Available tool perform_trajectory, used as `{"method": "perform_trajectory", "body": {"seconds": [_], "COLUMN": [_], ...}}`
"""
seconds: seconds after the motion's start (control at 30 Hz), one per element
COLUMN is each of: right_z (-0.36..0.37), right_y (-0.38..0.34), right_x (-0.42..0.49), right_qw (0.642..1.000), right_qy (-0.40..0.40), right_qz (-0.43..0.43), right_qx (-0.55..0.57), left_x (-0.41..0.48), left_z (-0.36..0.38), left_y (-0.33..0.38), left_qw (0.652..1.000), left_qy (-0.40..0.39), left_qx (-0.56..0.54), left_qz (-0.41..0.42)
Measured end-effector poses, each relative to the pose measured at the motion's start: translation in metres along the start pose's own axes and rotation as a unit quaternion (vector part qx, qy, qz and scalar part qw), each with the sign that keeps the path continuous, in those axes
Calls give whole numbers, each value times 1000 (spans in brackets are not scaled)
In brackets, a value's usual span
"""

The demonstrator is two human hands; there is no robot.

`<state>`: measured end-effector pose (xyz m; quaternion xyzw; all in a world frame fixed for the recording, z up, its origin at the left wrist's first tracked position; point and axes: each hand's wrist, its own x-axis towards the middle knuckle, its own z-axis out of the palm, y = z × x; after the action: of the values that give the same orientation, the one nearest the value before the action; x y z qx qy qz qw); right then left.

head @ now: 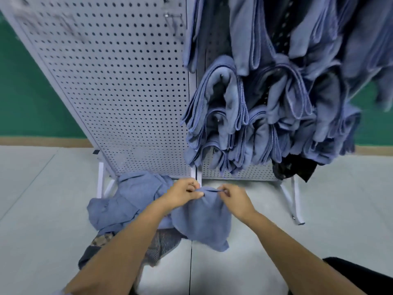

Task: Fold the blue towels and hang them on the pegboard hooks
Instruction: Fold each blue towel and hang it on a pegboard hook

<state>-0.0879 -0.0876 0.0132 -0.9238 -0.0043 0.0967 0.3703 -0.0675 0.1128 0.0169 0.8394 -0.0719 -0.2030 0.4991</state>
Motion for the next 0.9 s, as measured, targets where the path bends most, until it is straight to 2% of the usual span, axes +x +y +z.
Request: {"method": "perform_trajectory", "body": {"seconds": [0.27, 0.43, 0.5, 0.57, 0.63, 0.73, 0.8, 0.9], "right_z": [-135, -196, -204, -204, -200, -199, -198, -191], "right_y": [-81, -116, -120, -117, -112, -111, -114, -121], "right_x": [-48, -78, -87, -93, -94, -95, -91, -88], "right_qw": [982, 958, 947, 942, 946, 950, 954, 953], "right_qy": [132, 184, 210, 238, 255, 274, 269, 249], "right_qz": [-134, -214, -228, -217, -180, -120, -124, -171], "right_qx": [-7, -48, -83, -89, -83, -87, -48, 0], "left_x": [-68, -96, -99, -103, -106, -107, -103, -100], "left_z": [-28, -35, -33, -28, -19, -1, 5, 10], "left_y": [159, 218, 225, 229, 229, 224, 219, 214], "left_qw": [995, 967, 957, 972, 992, 984, 989, 995], "left_qy": [24, 49, 75, 74, 35, -13, -37, -97], "left_qx": [-7, 201, 227, 162, 19, -147, -129, 11], "left_qz": [97, 150, 163, 150, 124, 96, 62, -25]}}
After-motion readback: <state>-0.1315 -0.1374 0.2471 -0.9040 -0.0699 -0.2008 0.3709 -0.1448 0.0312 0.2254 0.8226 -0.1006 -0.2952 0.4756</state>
